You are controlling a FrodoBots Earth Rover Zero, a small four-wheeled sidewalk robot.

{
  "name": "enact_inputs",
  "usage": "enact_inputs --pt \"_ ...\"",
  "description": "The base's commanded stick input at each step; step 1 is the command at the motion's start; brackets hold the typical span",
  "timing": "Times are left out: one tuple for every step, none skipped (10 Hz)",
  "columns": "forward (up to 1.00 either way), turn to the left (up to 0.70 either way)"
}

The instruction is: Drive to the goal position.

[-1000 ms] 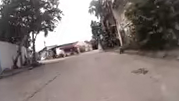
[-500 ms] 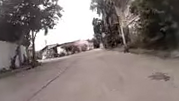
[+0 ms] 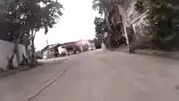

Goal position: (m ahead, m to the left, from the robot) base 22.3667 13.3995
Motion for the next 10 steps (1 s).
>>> enact_inputs --pt "1.00 0.00" --pt "1.00 0.00" --pt "1.00 0.00" --pt "1.00 0.00" --pt "1.00 0.00" --pt "1.00 0.00" --pt "1.00 0.00" --pt "1.00 0.00" --pt "1.00 -0.13" --pt "1.00 -0.27"
